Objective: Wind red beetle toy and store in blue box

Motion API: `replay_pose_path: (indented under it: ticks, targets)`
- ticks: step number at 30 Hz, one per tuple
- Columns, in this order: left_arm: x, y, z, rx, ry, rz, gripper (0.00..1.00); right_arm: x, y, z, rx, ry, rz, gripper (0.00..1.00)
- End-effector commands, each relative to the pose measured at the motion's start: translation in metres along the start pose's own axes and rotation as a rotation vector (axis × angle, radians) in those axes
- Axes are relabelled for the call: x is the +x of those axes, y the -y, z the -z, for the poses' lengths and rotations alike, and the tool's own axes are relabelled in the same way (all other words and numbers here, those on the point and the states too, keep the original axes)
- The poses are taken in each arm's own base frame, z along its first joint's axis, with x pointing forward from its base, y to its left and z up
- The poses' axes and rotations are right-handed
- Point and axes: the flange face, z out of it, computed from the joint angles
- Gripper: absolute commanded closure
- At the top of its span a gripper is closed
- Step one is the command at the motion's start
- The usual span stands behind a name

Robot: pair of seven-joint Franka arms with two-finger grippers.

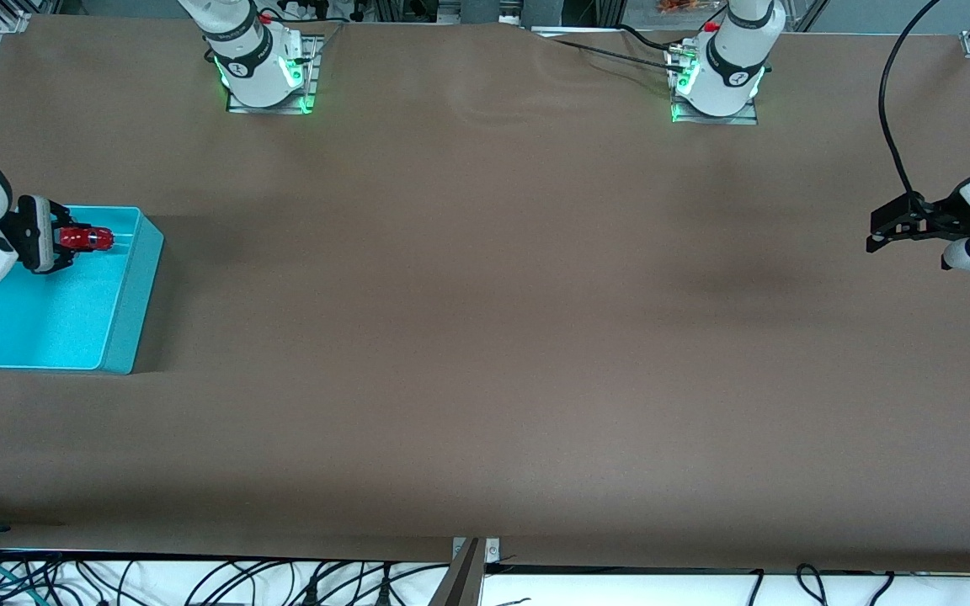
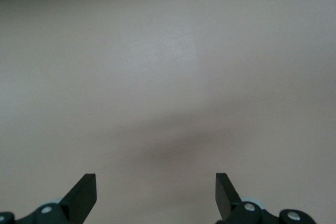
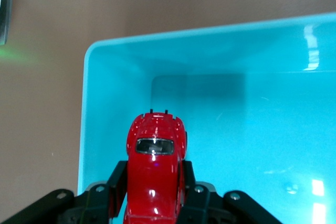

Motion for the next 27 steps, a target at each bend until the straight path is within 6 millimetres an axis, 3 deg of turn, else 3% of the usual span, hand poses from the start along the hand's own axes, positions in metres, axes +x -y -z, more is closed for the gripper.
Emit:
replay_pose_path:
  ticks: [1, 6, 9, 11, 13, 16, 22, 27]
  targets:
    - [0.004, 0.0, 0.006, 0.009, 0.007, -0.013, 0.0, -0.009, 0.004, -0.017, 0.006, -0.028, 0.004, 0.91]
    - [0.004, -0.002, 0.005, 0.009, 0.009, -0.015, 0.0, -0.015, 0.003, -0.027, 0.009, -0.039, -0.003, 0.89]
    - [0.004, -0.001, 0.006, 0.009, 0.007, -0.015, 0.0, -0.016, 0.002, -0.032, 0.016, -0.044, -0.004, 0.83]
    - [0.004, 0.0, 0.006, 0.009, 0.007, -0.013, 0.0, -0.016, 0.0, -0.035, 0.02, -0.049, -0.003, 0.7]
    - [0.004, 0.0, 0.005, 0.009, 0.009, -0.013, 0.0, -0.015, -0.001, -0.034, 0.019, -0.048, -0.003, 0.48]
    - [0.004, -0.001, 0.006, 0.009, 0.007, -0.015, 0.0, -0.014, -0.002, -0.034, 0.017, -0.057, -0.004, 0.26]
    - [0.004, 0.0, 0.006, 0.009, 0.007, -0.013, 0.0, -0.007, -0.009, -0.026, 0.009, -0.058, -0.003, 0.0]
    - [0.005, -0.002, 0.004, 0.009, 0.01, -0.016, 0.0, 0.008, -0.021, -0.003, -0.003, -0.05, 0.037, 0.0]
